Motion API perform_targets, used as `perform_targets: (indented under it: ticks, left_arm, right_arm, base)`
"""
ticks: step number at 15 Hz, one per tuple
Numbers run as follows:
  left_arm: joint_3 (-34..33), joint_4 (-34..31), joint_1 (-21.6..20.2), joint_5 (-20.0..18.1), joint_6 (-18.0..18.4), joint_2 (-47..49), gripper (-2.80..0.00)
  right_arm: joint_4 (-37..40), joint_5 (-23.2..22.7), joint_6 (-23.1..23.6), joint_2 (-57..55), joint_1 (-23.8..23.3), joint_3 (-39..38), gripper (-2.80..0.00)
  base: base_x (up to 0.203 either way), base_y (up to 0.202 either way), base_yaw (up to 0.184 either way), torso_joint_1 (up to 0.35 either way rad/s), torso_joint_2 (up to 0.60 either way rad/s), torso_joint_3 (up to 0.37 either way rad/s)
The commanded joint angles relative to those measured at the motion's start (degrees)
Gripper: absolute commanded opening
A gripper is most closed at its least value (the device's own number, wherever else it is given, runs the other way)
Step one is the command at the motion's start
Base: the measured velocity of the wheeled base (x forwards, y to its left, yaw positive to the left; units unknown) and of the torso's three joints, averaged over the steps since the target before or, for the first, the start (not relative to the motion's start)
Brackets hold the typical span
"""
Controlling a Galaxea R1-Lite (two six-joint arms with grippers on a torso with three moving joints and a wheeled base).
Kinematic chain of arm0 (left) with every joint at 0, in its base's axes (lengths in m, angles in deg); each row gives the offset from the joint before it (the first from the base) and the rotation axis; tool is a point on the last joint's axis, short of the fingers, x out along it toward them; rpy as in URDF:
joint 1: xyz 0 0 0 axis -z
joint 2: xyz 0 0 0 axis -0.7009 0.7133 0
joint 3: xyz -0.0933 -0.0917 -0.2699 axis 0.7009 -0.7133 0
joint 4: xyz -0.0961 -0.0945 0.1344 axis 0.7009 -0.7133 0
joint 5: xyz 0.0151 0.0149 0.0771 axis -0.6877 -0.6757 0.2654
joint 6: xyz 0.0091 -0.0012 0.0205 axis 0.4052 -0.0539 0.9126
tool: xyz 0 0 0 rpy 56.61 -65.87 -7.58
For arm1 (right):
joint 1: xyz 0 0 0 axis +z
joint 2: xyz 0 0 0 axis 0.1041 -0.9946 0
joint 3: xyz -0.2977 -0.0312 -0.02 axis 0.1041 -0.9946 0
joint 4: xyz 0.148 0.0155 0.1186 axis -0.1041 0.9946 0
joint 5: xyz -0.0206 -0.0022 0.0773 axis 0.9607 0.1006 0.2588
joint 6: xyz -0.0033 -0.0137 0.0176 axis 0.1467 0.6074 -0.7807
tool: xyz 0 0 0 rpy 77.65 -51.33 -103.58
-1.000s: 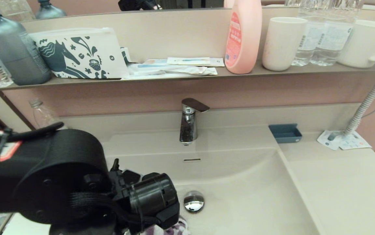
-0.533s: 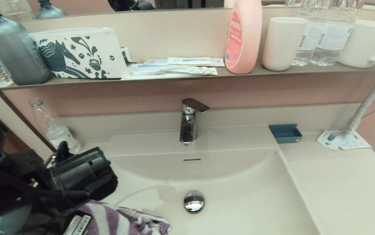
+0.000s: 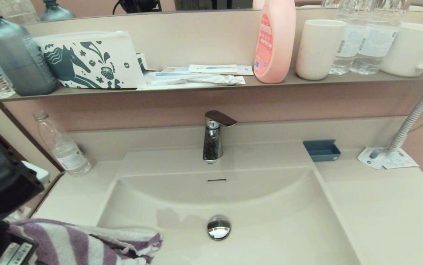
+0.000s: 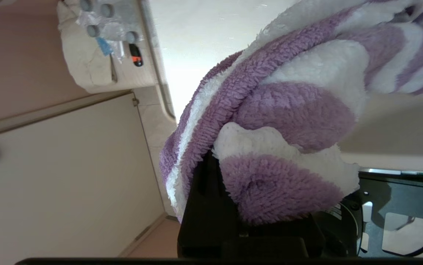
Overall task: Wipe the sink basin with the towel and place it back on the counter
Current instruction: Wipe the sink
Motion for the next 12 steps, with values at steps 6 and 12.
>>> perform_targets:
  ticks: [6,12]
  left_arm:
    - [28.48,-15.68,-4.32,-0.1,1.31,0.16,-2.8]
    - [37.88,-21.16,-6.61,3.2,1.3,1.54,-2.8]
  right_arm:
    - [0.02,-0.02,0.04,-0.02,0.02,0.0,-2.8]
    - [0.03,-0.02,0.04,-0.02,0.02,0.0,-2.8]
  base:
    - [0.0,0.0,0.0,0.0,0.0,0.0]
    - [0.0,0.0,0.0,0.0,0.0,0.0]
